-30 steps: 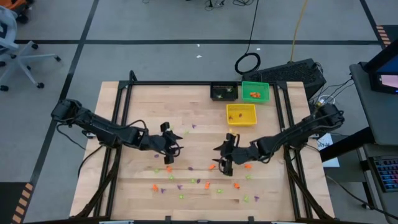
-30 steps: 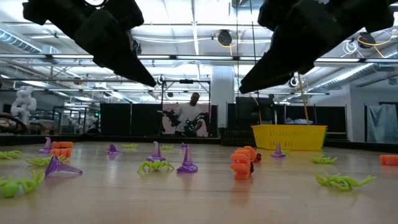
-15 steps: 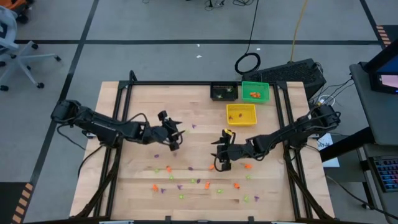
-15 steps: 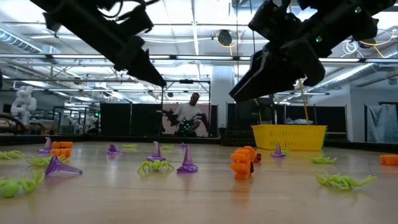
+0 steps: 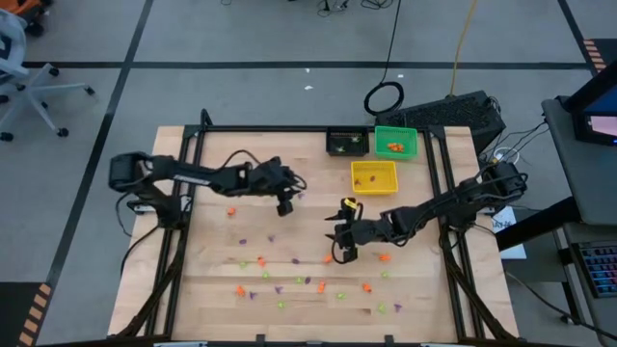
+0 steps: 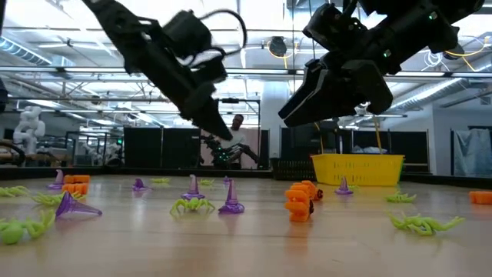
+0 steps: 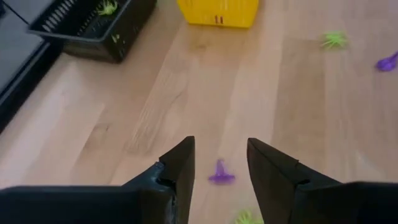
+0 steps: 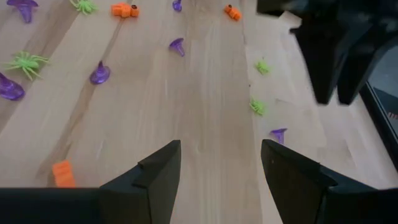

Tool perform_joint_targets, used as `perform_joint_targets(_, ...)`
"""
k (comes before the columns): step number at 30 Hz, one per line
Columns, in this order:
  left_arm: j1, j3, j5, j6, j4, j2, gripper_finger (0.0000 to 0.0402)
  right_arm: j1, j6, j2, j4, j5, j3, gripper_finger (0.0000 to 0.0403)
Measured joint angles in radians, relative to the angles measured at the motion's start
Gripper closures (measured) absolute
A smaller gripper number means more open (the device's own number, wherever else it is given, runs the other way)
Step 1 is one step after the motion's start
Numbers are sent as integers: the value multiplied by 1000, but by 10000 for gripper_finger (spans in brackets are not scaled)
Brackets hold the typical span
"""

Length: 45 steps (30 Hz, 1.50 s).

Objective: Sort Halloween decoration
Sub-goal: Put the violet witch hat toy into the yellow basket

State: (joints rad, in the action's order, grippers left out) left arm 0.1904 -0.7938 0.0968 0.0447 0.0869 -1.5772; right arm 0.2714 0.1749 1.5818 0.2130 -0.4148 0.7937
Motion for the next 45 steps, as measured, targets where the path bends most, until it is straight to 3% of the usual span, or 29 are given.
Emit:
perform_joint_targets(13, 34, -66, -117, 17, -73, -138, 173, -15, -31, 1, -1, 106, -1, 195)
perform_joint_targets(45, 73, -69, -142, -6, -5, -264, 171, -14, -65, 1, -13, 107, -1, 195)
